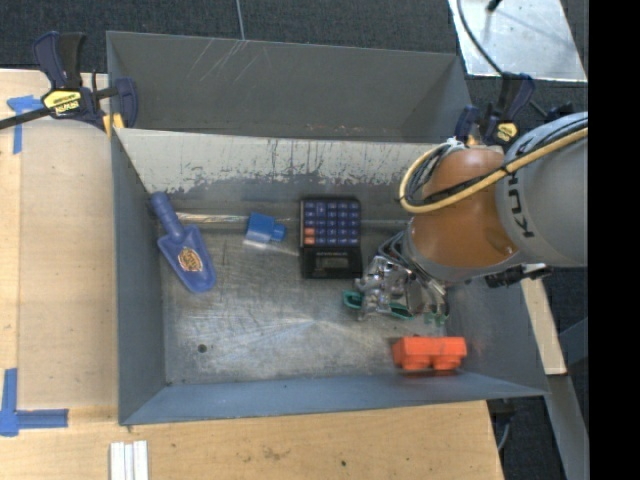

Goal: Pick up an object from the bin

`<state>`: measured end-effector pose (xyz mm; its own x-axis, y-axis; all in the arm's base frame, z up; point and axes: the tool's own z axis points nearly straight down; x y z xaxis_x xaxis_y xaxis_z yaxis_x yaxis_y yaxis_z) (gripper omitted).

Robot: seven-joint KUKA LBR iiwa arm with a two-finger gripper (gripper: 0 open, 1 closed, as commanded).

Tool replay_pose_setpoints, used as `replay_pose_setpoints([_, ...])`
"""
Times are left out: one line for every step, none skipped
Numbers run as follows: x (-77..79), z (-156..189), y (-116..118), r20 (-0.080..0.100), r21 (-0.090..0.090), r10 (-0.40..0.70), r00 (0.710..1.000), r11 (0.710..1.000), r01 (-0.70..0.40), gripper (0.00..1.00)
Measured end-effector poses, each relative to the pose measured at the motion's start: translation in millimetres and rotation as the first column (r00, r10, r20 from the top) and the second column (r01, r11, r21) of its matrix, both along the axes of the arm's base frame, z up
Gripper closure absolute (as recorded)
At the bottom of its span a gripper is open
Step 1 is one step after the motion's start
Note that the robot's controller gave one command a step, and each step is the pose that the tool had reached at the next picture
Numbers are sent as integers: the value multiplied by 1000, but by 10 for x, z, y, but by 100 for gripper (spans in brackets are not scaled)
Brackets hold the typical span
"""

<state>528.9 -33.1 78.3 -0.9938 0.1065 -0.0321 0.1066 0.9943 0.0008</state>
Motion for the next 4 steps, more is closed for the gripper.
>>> replay_pose_setpoints([0, 0, 0, 0, 0, 0, 1000, 1000, 0, 100])
replay_pose_setpoints([3, 17, 0, -2, 0, 1, 1000, 1000, -1, 100])
replay_pose_setpoints([-21, 80, 2, -21, 2, 2, 1000, 1000, -2, 100])
replay_pose_setpoints([-42, 224, 3, -33, 3, 3, 999, 1000, -3, 100])
